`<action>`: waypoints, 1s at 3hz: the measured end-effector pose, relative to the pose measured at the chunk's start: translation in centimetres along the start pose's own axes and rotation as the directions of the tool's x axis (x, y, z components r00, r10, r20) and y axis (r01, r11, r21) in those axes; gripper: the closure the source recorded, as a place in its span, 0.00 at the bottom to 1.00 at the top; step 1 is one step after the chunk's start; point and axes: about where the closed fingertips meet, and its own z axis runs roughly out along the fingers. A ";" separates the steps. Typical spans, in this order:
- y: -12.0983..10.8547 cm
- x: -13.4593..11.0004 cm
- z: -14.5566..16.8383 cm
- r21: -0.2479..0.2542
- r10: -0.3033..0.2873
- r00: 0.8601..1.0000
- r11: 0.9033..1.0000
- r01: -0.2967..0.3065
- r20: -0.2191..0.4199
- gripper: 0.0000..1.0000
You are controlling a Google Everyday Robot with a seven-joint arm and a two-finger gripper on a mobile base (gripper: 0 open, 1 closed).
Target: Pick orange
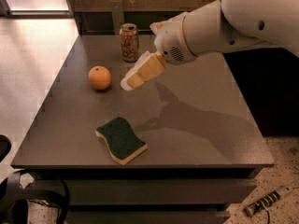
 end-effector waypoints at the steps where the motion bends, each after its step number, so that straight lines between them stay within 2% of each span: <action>1: -1.6 -0.4 4.0 0.006 0.016 1.000 1.000 -0.016 0.026 0.00; 2: -2.5 -0.1 7.6 -0.006 0.047 0.996 0.999 -0.047 0.080 0.00; 3: -2.2 1.2 11.5 -0.031 0.097 0.980 0.995 -0.093 0.173 0.00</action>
Offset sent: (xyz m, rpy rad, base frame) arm 0.0857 0.0794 -0.0673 0.2112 0.0327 0.0201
